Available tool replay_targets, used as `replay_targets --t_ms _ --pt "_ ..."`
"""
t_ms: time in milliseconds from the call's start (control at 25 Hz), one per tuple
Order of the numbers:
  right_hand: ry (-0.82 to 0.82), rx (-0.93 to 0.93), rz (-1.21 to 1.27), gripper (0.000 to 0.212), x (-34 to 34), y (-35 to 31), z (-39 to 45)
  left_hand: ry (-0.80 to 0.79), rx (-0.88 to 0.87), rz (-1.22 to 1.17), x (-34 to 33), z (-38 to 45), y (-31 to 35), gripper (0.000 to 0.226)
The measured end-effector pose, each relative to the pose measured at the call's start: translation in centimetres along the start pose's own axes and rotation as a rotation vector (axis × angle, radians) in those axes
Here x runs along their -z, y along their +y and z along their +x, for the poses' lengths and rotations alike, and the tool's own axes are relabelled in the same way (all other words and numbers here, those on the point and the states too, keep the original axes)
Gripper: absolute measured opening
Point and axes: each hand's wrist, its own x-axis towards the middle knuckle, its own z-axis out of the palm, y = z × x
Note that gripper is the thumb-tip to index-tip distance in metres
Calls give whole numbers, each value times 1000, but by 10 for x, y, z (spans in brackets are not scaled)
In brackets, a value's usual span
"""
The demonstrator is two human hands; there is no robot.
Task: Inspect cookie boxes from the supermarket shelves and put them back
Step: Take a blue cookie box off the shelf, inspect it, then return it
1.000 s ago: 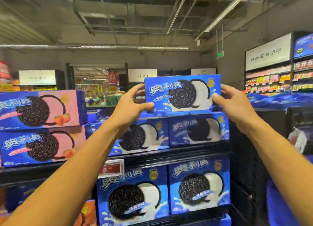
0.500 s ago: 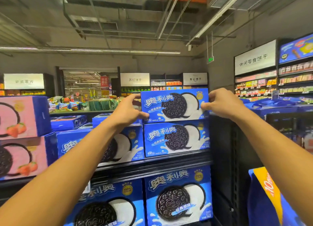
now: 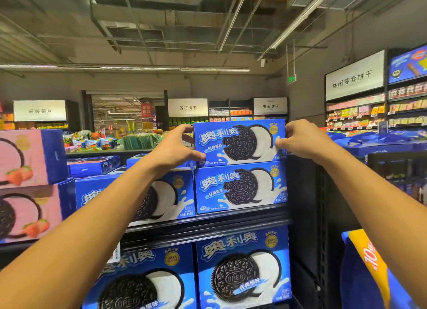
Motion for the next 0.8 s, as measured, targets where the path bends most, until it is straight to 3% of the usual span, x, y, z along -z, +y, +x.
replay_targets --t_ms 520,640,800 --pt "64 -6 26 13 1 3 -2 5 43 52 -3 -11 2 72" --pt "149 -17 46 37 9 -3 -10 63 -3 37 1 -19 8 69" --pt "173 27 89 42 15 -16 -33 100 -64 -30 11 -44 15 54"
